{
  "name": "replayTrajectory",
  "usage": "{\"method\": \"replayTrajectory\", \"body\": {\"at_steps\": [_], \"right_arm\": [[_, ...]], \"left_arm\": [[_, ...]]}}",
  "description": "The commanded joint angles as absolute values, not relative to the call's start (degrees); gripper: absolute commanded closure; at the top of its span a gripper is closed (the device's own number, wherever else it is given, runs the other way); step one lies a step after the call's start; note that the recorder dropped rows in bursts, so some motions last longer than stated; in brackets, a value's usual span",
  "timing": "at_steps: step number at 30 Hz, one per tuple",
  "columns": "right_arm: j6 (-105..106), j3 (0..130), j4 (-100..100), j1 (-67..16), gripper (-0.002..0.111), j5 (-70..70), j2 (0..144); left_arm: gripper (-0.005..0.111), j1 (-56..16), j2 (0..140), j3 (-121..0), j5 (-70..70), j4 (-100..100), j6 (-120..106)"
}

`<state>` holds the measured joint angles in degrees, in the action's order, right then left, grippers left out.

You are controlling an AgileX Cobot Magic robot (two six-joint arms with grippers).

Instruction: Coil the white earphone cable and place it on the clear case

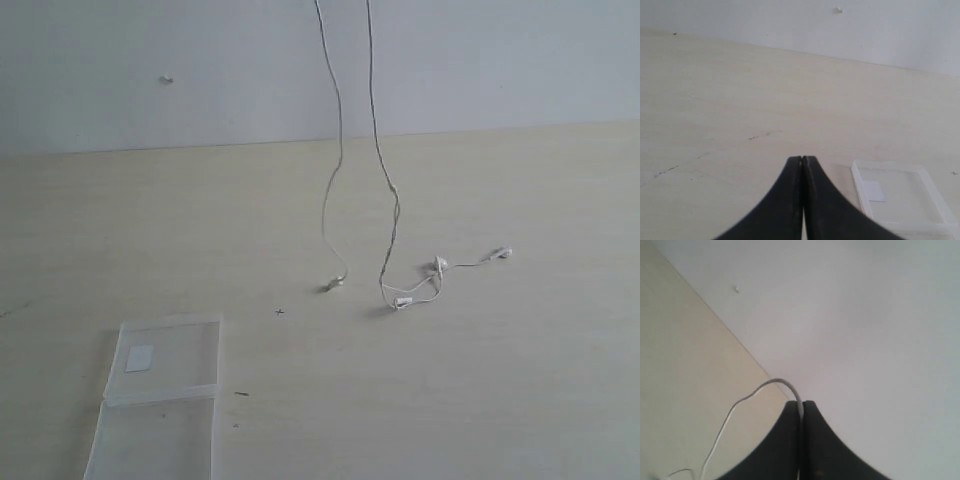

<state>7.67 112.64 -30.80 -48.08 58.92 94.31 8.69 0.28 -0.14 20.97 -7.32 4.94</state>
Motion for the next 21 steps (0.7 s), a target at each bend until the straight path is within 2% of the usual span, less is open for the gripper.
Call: {"method": "replayTrajectory", "body": {"at_steps": [1, 21], "right_arm": [[8.0, 112.9, -29.2, -47.8, 0.108, 59.0, 96.4], [8.0, 112.9, -29.2, -47.8, 0.108, 52.9, 97.4]], "left_arm": [[0.107, 8.6, 0.0, 0.0, 20.7, -7.2, 4.7], [0.107, 8.6, 0.0, 0.0, 20.7, -7.2, 4.7]]}}
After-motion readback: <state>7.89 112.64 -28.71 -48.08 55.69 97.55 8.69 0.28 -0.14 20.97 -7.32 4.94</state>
